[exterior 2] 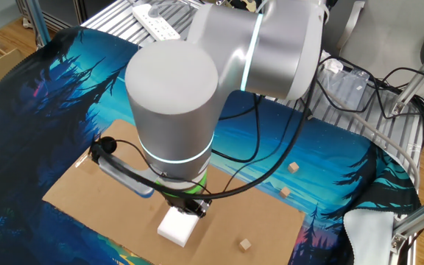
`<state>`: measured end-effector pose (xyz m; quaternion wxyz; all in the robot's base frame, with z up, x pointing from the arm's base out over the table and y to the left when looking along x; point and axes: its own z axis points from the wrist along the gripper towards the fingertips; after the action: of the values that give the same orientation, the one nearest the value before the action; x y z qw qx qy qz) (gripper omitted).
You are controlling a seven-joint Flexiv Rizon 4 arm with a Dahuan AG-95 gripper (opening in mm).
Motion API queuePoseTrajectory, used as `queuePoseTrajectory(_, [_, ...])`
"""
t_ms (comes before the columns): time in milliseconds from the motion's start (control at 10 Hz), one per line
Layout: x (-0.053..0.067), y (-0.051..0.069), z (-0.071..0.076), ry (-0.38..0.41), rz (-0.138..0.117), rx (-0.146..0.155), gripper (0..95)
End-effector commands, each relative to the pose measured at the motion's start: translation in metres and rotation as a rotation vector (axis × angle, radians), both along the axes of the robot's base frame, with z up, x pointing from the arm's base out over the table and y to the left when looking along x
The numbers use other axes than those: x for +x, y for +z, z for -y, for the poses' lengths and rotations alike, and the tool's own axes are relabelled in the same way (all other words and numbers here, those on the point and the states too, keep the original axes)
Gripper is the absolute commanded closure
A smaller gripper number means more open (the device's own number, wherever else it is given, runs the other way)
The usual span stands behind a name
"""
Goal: Clean the tabletop with a sponge
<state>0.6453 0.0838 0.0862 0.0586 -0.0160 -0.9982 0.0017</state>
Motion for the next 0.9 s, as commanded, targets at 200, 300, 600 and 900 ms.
queuePoseTrajectory(200, [0.003,-0.006,-0.001,-0.015,-0.017,-0.003,38.0])
queuePoseTrajectory(300, [0.003,-0.009,-0.001,-0.016,-0.017,-0.005,38.0])
queuePoseTrajectory(600, [0.004,-0.014,0.000,-0.019,-0.016,-0.016,38.0])
queuePoseTrajectory(900, [0.005,-0.024,0.000,-0.017,-0.013,-0.017,38.0])
